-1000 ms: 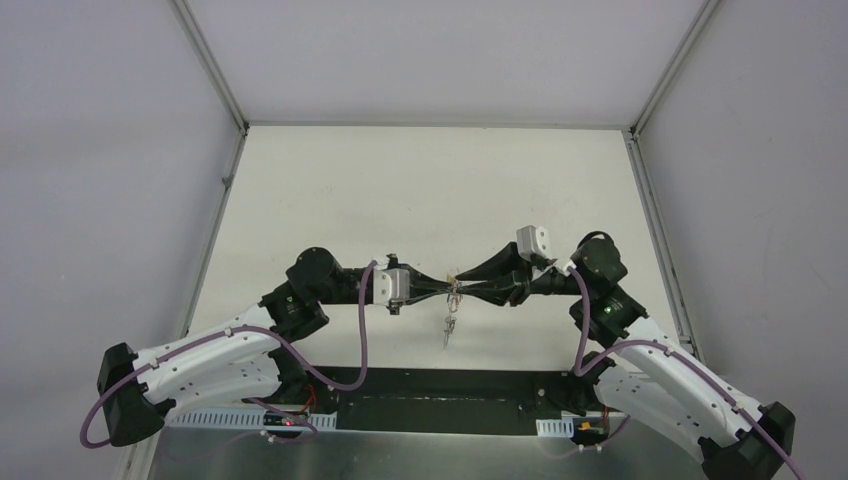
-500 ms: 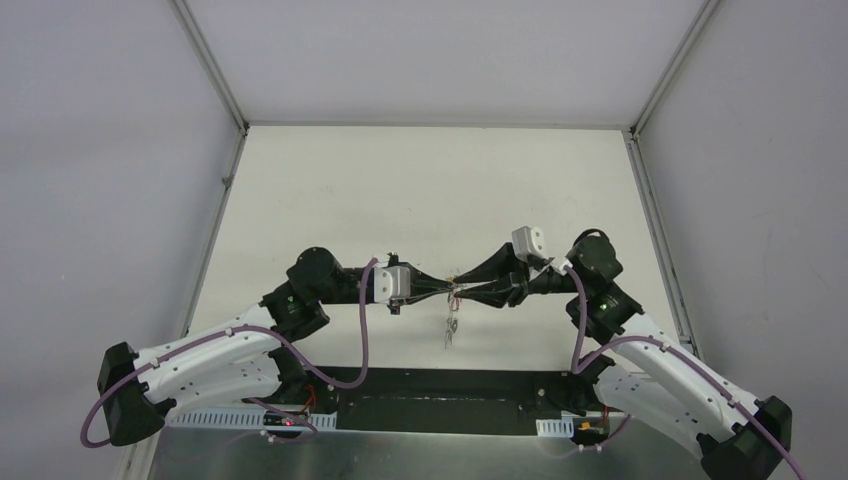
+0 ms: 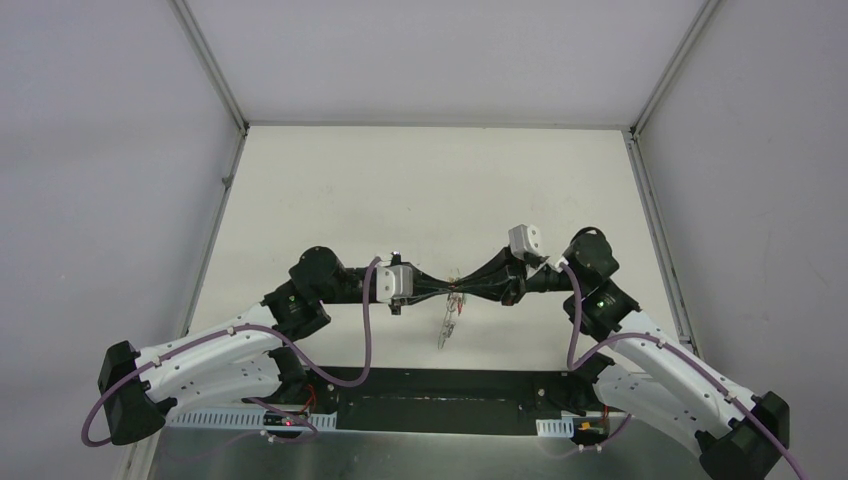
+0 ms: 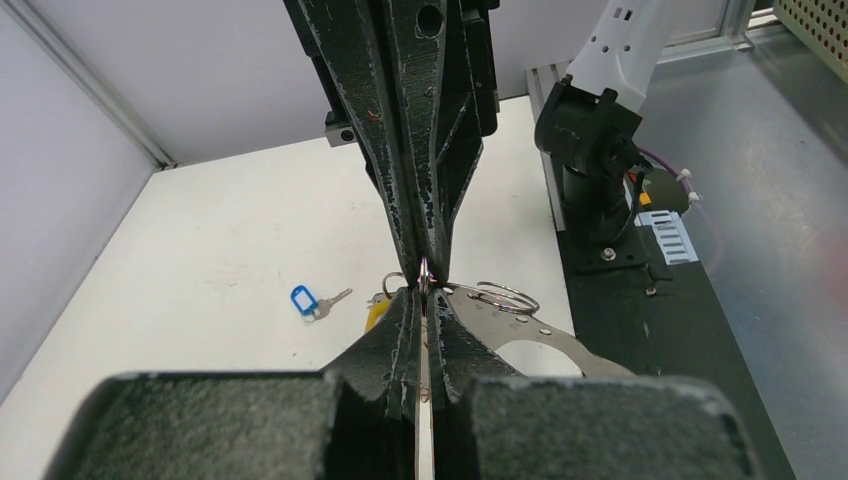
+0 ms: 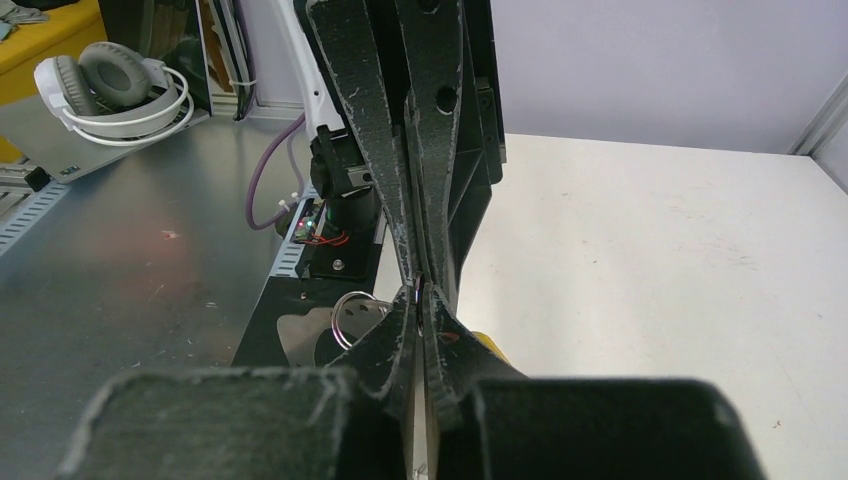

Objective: Put the keys on the keyring

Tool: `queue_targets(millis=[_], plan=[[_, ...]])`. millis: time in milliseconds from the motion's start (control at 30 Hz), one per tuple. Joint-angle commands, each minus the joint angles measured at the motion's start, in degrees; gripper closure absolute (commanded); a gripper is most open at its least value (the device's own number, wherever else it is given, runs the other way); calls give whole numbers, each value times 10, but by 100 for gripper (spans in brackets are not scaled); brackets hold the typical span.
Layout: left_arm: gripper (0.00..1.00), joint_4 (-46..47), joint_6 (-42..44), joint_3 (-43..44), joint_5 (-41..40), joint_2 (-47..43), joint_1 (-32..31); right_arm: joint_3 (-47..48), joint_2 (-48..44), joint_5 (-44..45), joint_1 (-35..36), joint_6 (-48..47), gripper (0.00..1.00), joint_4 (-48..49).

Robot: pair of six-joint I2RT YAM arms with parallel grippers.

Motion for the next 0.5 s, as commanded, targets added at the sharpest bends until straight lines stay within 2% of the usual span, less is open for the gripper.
queue_targets(millis=[0,400,433,467], plan=[[100,52,-6,15,1,-10,-5,10,4,-9,0,-2,100,5],[100,45,-4,13,-2,-17,-5,19,-7,-4,0,-38,100,-58],[95,44,-4,13,-3,-17,-5,19,-10,-2,0,-39,100,-61],[84,43,-5,14,-6,-18,-4,20,-12,0,0,-41,100,-65]])
